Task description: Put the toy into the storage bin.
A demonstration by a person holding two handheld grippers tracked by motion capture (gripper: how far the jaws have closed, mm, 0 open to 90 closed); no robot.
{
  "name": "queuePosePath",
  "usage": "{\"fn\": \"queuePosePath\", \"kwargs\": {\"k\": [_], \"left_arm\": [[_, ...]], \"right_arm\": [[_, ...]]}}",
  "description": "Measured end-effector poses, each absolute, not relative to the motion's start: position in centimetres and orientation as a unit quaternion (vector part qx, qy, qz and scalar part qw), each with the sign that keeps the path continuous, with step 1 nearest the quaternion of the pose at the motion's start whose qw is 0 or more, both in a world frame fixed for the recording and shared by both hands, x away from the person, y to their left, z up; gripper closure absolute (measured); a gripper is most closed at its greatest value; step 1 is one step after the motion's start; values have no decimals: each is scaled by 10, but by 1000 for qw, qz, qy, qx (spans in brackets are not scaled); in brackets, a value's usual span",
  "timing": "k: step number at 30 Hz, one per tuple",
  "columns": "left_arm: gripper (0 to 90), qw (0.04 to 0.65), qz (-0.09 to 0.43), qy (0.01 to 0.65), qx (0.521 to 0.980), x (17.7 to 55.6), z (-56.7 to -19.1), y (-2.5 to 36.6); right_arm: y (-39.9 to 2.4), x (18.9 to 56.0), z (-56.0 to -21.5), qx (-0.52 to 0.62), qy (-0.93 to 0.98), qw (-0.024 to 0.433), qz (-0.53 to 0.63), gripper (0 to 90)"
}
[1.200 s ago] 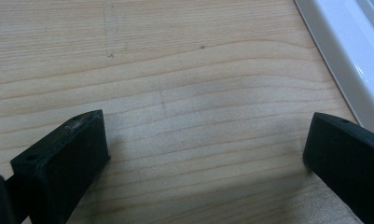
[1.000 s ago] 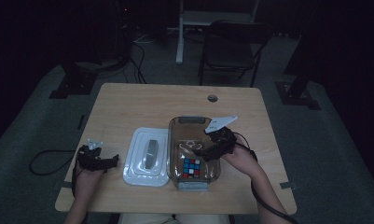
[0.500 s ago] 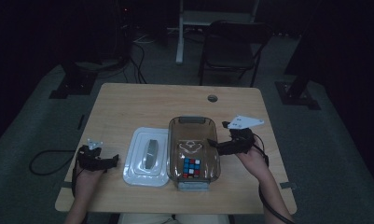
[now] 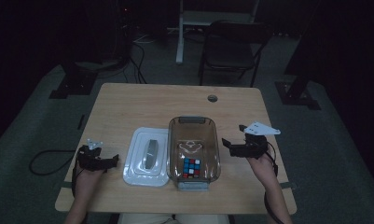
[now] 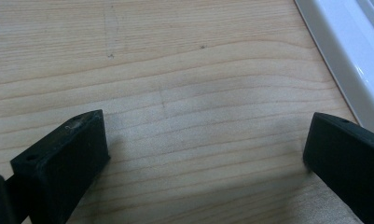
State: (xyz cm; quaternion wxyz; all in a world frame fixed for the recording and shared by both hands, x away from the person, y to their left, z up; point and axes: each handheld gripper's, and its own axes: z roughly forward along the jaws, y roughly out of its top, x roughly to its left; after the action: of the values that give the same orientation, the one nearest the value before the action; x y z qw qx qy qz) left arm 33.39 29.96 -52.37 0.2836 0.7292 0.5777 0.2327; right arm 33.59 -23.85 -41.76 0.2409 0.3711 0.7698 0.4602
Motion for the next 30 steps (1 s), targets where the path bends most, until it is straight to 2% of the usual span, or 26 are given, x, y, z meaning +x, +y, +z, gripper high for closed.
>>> {"fn": "queuePosePath", "kwargs": {"k": [11, 14, 22, 30], "left_arm": [[6, 283, 232, 577, 730, 334, -524, 300], [6, 283, 232, 577, 730, 334, -523, 300], [6, 283, 232, 577, 730, 334, -523, 300], [5, 285, 233, 577, 729, 333, -524, 299]], "right_arm": [[-253, 330, -456, 406, 760, 268, 431, 114], [-258, 331, -468, 421, 755, 254, 434, 115], [-264, 330, -502, 475, 730, 253, 421, 115], [-271, 332, -519, 513, 725, 250, 386, 134]]}}
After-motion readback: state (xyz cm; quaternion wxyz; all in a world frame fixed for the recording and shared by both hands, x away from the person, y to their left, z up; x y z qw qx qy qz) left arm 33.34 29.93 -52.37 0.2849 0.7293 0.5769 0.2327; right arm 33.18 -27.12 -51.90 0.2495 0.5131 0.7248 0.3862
